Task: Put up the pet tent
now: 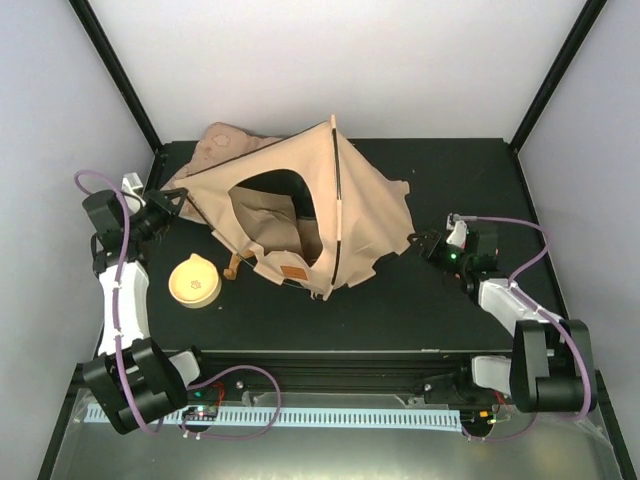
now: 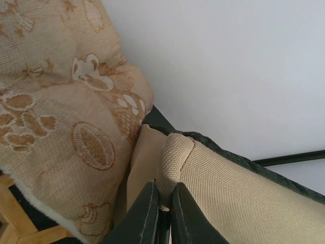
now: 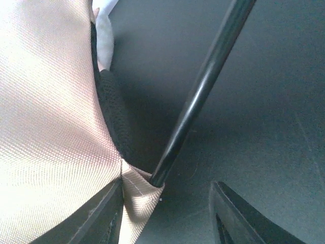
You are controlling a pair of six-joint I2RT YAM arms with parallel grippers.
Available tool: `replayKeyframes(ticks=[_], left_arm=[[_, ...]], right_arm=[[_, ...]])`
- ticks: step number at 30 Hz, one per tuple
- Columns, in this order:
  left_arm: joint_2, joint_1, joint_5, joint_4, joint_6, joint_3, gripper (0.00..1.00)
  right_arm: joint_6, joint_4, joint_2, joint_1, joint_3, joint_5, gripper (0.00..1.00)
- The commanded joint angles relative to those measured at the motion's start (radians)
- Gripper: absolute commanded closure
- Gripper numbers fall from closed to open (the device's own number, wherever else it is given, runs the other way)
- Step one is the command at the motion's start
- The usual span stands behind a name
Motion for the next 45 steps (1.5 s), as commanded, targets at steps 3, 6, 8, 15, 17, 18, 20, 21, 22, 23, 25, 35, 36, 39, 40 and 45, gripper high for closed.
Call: replayKeyframes(ticks=[3, 6, 8, 15, 17, 18, 20, 21, 22, 23, 25, 35, 36, 39, 40, 45], left_arm=[[-0.006, 0.026, -0.024, 0.002, 0.015, -0.033, 0.98], [-0.006, 0.037, -0.026, -0.004, 0.03, -0.041, 0.98], [-0.006, 0.038, -0.025, -0.008, 0.037, -0.05, 0.98], [-0.007, 0.037, 0.029, 0.057, 0.01, -0.112, 0.87], [-0.011, 0.038, 0.038, 0.076, 0.001, -0.128, 0.68], [-0.013, 0.037, 0.045, 0.09, -0.007, -0.138, 0.59], [-0.02, 0.036, 0.065, 0.129, -0.037, -0.166, 0.46], [-0.027, 0.036, 0.07, 0.14, -0.047, -0.186, 0.41], [-0.032, 0.035, 0.072, 0.141, -0.049, -0.195, 0.36], [-0.04, 0.036, 0.07, 0.133, -0.043, -0.201, 0.32], [-0.061, 0.037, 0.042, 0.07, 0.009, -0.195, 0.2], [-0.406, 0.047, -0.604, -0.267, 0.021, -0.195, 0.01], [-0.419, 0.046, -0.71, -0.352, -0.006, -0.166, 0.01], [-0.415, 0.046, -0.779, -0.39, 0.046, -0.084, 0.01], [-0.414, 0.045, -0.692, -0.315, 0.132, -0.074, 0.01], [-0.278, -0.076, -0.179, 0.028, 0.115, 0.065, 0.18]], right_arm=[[0.051, 0.206, 0.073, -0.004, 0.034, -0.189, 0.58], [0.055, 0.268, 0.064, -0.004, 0.041, -0.237, 0.7], [0.052, 0.301, 0.045, -0.004, 0.042, -0.262, 0.77], [-0.018, 0.276, -0.092, -0.003, 0.057, -0.273, 0.94], [-0.031, 0.258, -0.138, -0.003, 0.055, -0.249, 0.96], [-0.033, 0.251, -0.157, -0.002, 0.053, -0.241, 0.96], [-0.035, 0.238, -0.18, 0.0, 0.053, -0.236, 0.97], [-0.037, 0.231, -0.186, 0.002, 0.053, -0.238, 0.97], [-0.04, 0.225, -0.192, 0.004, 0.053, -0.241, 0.98], [-0.044, 0.223, -0.196, 0.007, 0.052, -0.244, 0.98], [-0.056, 0.217, -0.206, 0.009, 0.049, -0.246, 0.98], [-0.098, 0.16, -0.297, 0.011, 0.053, -0.205, 0.99], [-0.096, 0.162, -0.306, 0.012, 0.05, -0.199, 0.99], [-0.113, 0.142, -0.317, 0.023, 0.057, -0.202, 0.99], [-0.138, 0.118, -0.318, 0.034, 0.068, -0.205, 0.99], [-0.242, 0.068, -0.334, 0.128, 0.097, -0.203, 0.97]])
